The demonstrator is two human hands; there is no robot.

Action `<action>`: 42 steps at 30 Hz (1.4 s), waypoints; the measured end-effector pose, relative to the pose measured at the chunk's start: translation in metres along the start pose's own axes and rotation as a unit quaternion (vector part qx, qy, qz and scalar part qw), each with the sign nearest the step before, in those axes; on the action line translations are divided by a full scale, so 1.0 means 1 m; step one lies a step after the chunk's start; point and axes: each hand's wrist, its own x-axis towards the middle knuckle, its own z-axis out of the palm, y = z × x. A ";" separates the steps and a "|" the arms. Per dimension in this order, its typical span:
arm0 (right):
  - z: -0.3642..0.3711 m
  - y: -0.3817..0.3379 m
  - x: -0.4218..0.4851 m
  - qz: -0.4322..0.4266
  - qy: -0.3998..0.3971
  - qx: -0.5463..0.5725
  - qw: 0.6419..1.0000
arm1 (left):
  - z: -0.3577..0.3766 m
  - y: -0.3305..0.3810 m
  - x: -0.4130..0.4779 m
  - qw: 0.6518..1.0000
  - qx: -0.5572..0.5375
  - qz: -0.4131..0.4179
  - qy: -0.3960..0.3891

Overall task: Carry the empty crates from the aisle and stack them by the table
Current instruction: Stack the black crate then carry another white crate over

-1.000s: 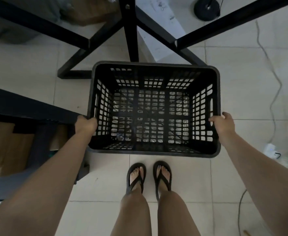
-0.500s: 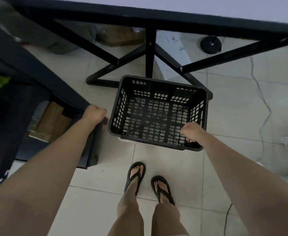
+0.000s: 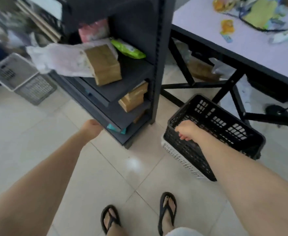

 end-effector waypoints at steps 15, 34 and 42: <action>0.362 -0.352 -0.133 -0.177 -0.167 -0.161 0.956 | -0.365 -0.337 -0.023 0.977 -0.130 -0.113 0.122; 0.508 -0.776 -0.030 -0.223 -0.119 -0.183 0.950 | -0.695 -0.404 0.251 0.947 -0.234 -0.128 0.177; 0.593 -0.959 0.019 -0.235 -0.133 -0.262 0.926 | -0.833 -0.447 0.401 0.972 -0.137 -0.138 0.135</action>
